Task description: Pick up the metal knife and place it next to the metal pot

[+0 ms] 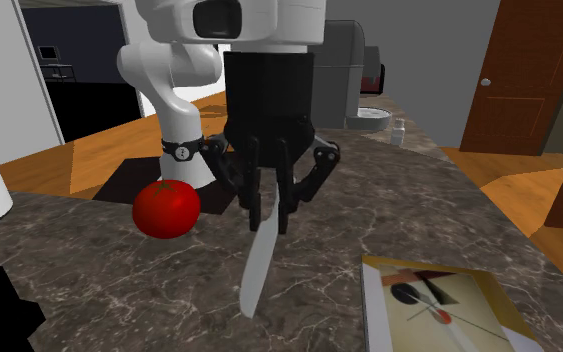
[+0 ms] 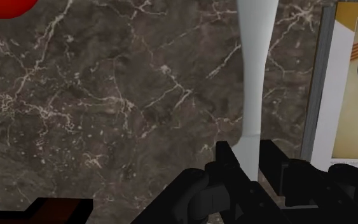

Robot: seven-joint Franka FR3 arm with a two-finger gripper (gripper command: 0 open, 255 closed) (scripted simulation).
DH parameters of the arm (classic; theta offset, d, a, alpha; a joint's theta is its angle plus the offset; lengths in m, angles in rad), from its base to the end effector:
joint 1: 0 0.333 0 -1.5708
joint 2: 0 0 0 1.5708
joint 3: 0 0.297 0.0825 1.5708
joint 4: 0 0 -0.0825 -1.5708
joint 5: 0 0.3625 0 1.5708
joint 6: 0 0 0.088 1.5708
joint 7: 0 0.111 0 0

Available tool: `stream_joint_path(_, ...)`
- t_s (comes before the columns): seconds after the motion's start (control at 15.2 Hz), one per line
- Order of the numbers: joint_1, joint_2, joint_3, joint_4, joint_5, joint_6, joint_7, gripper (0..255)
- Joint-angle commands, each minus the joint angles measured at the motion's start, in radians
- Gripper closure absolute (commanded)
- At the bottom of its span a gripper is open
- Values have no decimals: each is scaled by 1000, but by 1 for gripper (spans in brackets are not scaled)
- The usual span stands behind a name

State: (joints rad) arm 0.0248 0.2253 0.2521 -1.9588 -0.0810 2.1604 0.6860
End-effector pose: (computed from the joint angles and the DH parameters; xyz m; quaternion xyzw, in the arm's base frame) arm 0.5562 0.1496 0.3537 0.9830 -0.1835 -0.0043 0.0085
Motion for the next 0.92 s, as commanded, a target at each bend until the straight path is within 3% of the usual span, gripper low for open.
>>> stream_joint_path(0.0,-1,-10,1,15,4,-25,-3,255)
stream_joint_path(0.86,-4,-72,6,115,26,-185,-19,255)
